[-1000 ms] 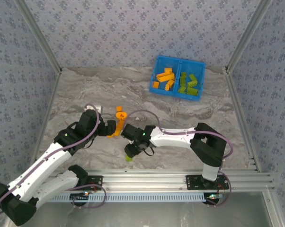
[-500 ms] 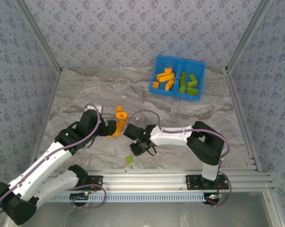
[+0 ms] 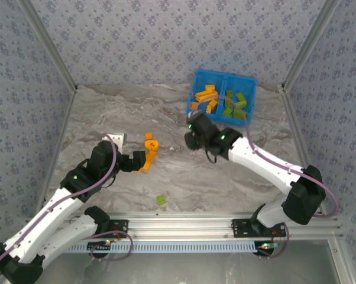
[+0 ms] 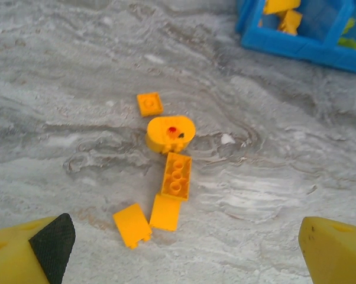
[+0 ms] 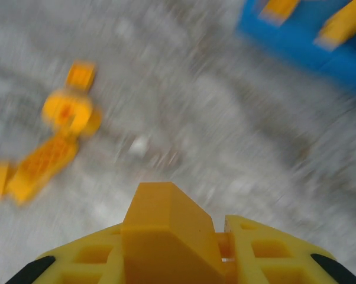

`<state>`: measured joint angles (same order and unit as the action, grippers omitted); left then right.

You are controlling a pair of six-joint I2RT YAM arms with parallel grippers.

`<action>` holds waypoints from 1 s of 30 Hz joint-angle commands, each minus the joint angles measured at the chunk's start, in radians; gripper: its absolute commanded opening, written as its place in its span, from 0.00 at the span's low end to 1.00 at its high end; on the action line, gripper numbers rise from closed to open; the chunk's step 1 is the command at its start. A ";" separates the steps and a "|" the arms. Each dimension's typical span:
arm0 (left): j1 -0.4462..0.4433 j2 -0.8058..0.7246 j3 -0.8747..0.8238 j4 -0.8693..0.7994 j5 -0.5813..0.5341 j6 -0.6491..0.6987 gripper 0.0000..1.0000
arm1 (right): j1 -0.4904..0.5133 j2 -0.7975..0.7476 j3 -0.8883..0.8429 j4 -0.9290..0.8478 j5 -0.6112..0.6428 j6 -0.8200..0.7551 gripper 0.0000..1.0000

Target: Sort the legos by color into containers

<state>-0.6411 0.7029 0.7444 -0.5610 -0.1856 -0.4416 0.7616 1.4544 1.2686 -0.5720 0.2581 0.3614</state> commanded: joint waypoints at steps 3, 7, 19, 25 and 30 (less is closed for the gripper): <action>0.008 -0.070 -0.020 0.030 0.055 0.016 0.99 | -0.190 0.212 0.265 -0.011 0.120 -0.175 0.29; 0.008 -0.102 -0.028 -0.007 0.071 -0.020 0.99 | -0.318 0.475 0.576 -0.093 0.099 -0.208 0.29; 0.008 -0.103 -0.054 -0.075 0.073 -0.069 0.99 | -0.401 1.063 1.259 -0.314 0.009 -0.259 0.31; 0.008 -0.054 -0.066 -0.021 0.071 -0.062 0.99 | -0.390 1.072 1.253 -0.327 -0.009 -0.275 0.41; 0.008 0.046 -0.030 -0.011 0.067 -0.081 0.99 | -0.386 1.009 1.259 -0.354 -0.009 -0.279 0.51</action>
<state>-0.6411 0.7067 0.6834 -0.5945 -0.1196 -0.5030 0.3748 2.5309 2.4947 -0.8837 0.2615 0.0994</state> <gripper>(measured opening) 0.993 0.505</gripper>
